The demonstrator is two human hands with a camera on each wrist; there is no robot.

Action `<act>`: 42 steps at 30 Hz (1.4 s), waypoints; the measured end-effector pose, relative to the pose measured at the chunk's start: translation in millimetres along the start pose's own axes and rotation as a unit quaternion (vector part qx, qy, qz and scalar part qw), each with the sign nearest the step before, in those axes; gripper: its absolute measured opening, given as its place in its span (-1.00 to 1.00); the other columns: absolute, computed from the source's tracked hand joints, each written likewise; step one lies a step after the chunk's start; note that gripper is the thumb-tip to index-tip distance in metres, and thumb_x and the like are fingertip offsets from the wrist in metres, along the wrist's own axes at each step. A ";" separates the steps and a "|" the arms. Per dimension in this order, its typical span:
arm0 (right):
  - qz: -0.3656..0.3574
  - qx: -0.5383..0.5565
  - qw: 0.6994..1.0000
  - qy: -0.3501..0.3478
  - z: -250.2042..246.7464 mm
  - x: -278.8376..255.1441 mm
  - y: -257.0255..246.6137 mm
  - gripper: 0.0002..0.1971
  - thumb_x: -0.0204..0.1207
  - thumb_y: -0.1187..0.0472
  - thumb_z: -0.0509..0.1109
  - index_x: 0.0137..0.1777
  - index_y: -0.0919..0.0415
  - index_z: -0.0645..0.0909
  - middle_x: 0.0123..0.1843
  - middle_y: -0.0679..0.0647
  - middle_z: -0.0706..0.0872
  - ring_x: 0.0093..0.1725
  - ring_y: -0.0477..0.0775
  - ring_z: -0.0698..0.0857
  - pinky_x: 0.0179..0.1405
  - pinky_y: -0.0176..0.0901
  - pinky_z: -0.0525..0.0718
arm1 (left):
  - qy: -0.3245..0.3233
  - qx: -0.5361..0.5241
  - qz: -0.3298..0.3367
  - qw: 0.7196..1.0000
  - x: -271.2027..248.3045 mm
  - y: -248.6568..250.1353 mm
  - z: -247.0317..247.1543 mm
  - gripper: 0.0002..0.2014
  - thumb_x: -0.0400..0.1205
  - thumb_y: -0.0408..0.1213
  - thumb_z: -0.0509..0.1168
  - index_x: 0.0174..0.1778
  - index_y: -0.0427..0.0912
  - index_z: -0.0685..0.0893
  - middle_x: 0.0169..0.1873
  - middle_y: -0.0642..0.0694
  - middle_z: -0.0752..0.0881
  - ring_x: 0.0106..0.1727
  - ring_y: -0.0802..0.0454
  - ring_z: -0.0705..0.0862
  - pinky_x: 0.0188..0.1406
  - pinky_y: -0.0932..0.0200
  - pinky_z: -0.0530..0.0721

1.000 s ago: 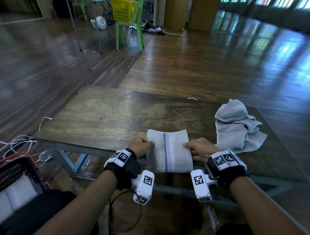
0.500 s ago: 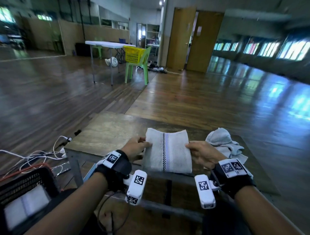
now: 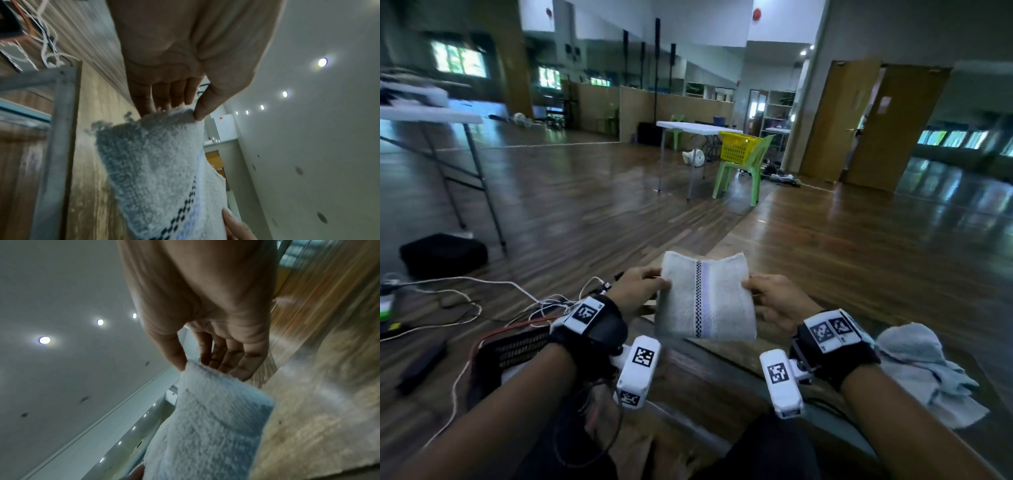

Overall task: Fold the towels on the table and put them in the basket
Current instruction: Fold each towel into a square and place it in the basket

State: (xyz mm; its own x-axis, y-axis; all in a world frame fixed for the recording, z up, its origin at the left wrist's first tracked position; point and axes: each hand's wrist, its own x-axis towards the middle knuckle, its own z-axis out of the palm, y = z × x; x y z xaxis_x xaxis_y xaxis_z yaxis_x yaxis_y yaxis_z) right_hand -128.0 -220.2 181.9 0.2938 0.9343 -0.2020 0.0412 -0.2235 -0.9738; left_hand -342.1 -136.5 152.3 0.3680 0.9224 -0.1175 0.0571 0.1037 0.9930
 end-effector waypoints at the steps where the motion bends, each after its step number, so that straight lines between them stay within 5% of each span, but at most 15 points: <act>1: 0.003 -0.005 1.000 -0.017 12.4 8.6 2.3 -0.82 0.59 0.34 0.26 0.13 0.34 0.61 -0.16 0.18 0.68 -0.22 0.10 0.65 -0.23 -0.04 0.61 | 0.024 -0.003 -0.004 1.000 -1.4 -4.3 -12.4 -0.70 0.62 -0.44 0.26 0.28 -0.22 0.57 -0.06 -0.15 0.64 -0.13 -0.03 0.59 -0.47 0.25 0.59; 6: 0.018 -0.028 0.994 -0.107 81.7 43.5 15.1 -0.84 0.59 0.30 0.26 0.06 0.30 0.64 -0.11 0.19 0.68 -0.18 0.11 0.64 -0.23 -0.05 0.61 | 0.124 -0.037 -0.024 0.991 -18.5 -26.3 -72.1 -0.78 0.61 -0.52 0.23 0.15 -0.25 0.58 -0.21 -0.12 0.63 -0.38 0.07 0.61 -0.54 0.31 0.59; 10: 0.028 -0.058 0.985 -0.162 141.8 63.7 27.5 -0.87 0.57 0.32 0.25 -0.16 0.22 0.61 -0.23 0.15 0.64 -0.27 0.09 0.59 -0.32 -0.14 0.48 | 0.193 -0.056 -0.053 0.978 -33.3 -52.1 -119.3 -0.78 0.61 -0.54 0.20 0.03 -0.14 0.61 -0.24 -0.12 0.62 -0.28 0.01 0.55 -0.31 0.21 0.60; 16: 0.081 -0.123 0.965 -0.216 234.6 94.4 68.2 -0.83 0.53 0.35 0.24 -0.29 0.19 0.50 -0.40 0.10 0.49 -0.43 0.04 0.45 -0.44 -0.20 0.31 | 0.280 -0.048 -0.102 0.954 -46.2 -105.3 -174.8 -0.73 0.62 -0.59 0.14 -0.13 -0.11 0.57 -0.35 -0.07 0.55 -0.38 0.07 0.47 -0.46 0.28 0.52; 21: 0.149 -0.191 0.942 -0.230 296.6 127.3 124.5 -0.88 0.43 0.36 0.28 -0.32 0.22 0.49 -0.40 0.11 0.50 -0.39 0.09 0.51 -0.45 -0.20 0.45 | 0.322 -0.014 -0.172 0.931 -32.2 -179.1 -217.6 -0.76 0.61 -0.60 0.15 -0.15 -0.15 0.56 -0.41 -0.08 0.57 -0.52 0.09 0.52 -0.65 0.37 0.48; 24: 0.162 -0.249 0.922 -0.247 332.2 161.6 177.1 -0.93 0.27 0.26 0.33 -0.34 0.20 0.47 -0.36 0.11 0.52 -0.30 0.16 0.54 -0.28 -0.10 0.45 | 0.322 0.016 -0.223 0.920 -10.2 -231.5 -245.7 -0.69 0.57 -0.60 0.15 -0.31 -0.10 0.60 -0.51 -0.04 0.64 -0.51 0.07 0.57 -0.65 0.36 0.50; 28: 0.171 -0.315 0.901 -0.244 372.8 200.4 220.0 -0.92 0.42 0.27 0.31 -0.16 0.29 0.51 -0.23 0.15 0.57 -0.16 0.16 0.55 -0.17 -0.16 0.47 | 0.315 0.064 -0.271 0.907 33.3 -299.2 -284.9 -0.75 0.49 -0.54 0.21 -0.06 -0.28 0.76 -0.29 -0.18 0.72 -0.21 -0.12 0.66 -0.25 0.08 0.66; 31: 0.172 -0.342 0.891 -0.244 402.3 240.5 244.7 -0.90 0.50 0.26 0.28 -0.18 0.30 0.53 -0.18 0.16 0.59 -0.15 0.15 0.56 -0.20 -0.17 0.44 | 0.317 0.080 -0.299 0.896 77.6 -340.8 -315.8 -0.69 0.48 -0.47 0.24 0.10 -0.32 0.74 -0.06 -0.25 0.75 0.01 -0.18 0.71 0.04 0.06 0.66; 36: 0.159 -0.343 0.900 -0.216 452.6 315.2 284.9 -0.83 0.50 0.30 0.25 -0.30 0.34 0.55 -0.14 0.25 0.61 -0.15 0.16 0.57 -0.21 -0.14 0.42 | 0.330 0.106 -0.289 0.892 154.5 -384.0 -353.8 -0.70 0.18 -0.29 0.16 -0.24 -0.16 0.70 -0.28 -0.09 0.62 -0.19 -0.01 0.61 -0.09 -0.03 0.69; 39: 0.150 -0.339 0.903 -0.216 476.5 353.9 300.1 -0.80 0.52 0.32 0.25 -0.02 0.43 0.64 -0.10 0.22 0.61 -0.11 0.12 0.56 -0.22 -0.19 0.41 | 0.337 0.119 -0.281 0.891 184.3 -396.1 -367.7 -0.78 0.39 -0.43 0.22 -0.16 -0.20 0.73 -0.23 -0.14 0.65 -0.14 -0.04 0.62 -0.06 0.05 0.64; 42: 0.142 -0.339 0.905 -0.214 492.5 380.0 313.4 -0.84 0.51 0.31 0.26 -0.07 0.39 0.62 -0.14 0.21 0.60 -0.21 0.14 0.55 -0.40 -0.12 0.38 | 0.348 0.115 -0.279 0.888 207.5 -410.2 -379.4 -0.85 0.41 -0.44 0.19 -0.24 -0.15 0.63 -0.22 -0.18 0.63 -0.13 -0.12 0.62 -0.03 0.07 0.62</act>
State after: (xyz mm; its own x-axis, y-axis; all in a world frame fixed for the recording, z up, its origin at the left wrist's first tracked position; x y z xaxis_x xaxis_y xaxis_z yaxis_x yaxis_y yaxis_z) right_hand -473.8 201.5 -251.4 -0.0061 0.8022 -0.5971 0.6416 -0.4549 -0.6176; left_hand -641.3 153.6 -274.0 -0.4344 0.7669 -0.4723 0.2688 0.6109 0.7447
